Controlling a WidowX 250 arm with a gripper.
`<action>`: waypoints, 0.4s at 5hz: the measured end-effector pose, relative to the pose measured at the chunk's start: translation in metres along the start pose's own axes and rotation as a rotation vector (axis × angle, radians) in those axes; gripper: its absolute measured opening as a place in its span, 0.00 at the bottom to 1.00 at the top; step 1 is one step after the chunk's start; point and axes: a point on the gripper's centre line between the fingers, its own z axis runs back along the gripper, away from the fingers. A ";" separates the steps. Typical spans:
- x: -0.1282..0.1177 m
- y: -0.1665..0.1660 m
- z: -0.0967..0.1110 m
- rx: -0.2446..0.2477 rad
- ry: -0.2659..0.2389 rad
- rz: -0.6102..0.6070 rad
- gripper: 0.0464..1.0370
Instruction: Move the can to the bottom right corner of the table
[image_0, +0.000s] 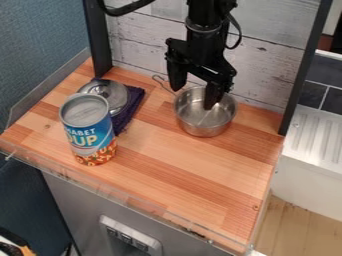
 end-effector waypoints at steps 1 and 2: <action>-0.004 -0.002 -0.011 -0.011 0.034 -0.001 0.96; -0.014 0.042 -0.015 -0.031 0.030 0.081 0.96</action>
